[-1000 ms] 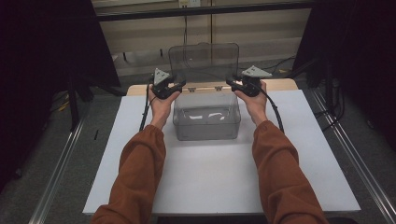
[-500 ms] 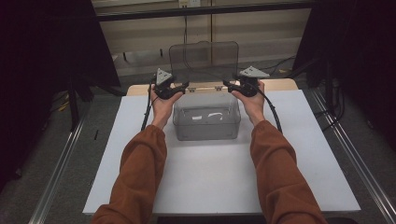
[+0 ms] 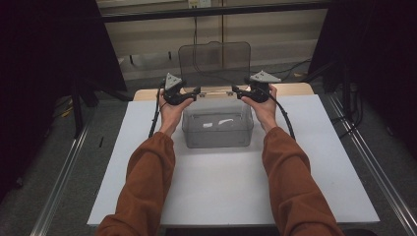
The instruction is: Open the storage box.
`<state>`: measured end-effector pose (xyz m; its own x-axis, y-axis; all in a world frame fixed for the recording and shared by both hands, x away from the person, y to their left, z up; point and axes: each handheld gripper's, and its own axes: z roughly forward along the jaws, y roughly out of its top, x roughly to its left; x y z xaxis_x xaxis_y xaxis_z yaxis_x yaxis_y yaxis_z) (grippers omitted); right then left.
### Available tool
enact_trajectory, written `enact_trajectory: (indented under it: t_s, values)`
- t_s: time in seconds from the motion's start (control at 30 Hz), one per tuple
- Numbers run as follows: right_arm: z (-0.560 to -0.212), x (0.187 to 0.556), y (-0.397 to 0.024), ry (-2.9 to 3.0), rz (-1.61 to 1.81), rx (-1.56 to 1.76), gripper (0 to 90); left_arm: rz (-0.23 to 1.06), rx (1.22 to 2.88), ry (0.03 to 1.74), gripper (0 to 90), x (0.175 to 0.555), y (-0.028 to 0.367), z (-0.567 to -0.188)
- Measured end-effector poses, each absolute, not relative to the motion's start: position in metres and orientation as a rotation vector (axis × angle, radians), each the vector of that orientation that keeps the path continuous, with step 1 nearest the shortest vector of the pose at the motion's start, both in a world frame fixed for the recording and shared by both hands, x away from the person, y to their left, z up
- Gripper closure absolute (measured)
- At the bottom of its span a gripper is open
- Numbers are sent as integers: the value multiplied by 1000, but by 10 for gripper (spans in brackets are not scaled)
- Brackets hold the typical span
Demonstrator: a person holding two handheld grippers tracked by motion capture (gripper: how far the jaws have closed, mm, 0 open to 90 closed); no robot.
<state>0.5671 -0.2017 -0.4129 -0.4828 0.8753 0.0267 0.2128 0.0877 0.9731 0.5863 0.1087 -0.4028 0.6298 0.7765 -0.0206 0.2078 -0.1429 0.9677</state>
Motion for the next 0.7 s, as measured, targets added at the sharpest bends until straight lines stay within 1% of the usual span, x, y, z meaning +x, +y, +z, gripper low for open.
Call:
enact_trajectory:
  t_s: [0.07,0.43,0.63,0.7]
  values:
    - [-414,567,-200,1773,1430,1071,314,601,1689,812,298,587,110,-403]
    - [-422,568,-198,1815,1429,1105,259,584,1699,814,264,587,109,-407]
    - [-424,570,-198,1818,1430,1108,259,569,1707,808,254,590,111,-411]
    - [-425,570,-199,1819,1438,1106,261,556,1700,816,231,591,110,-413]
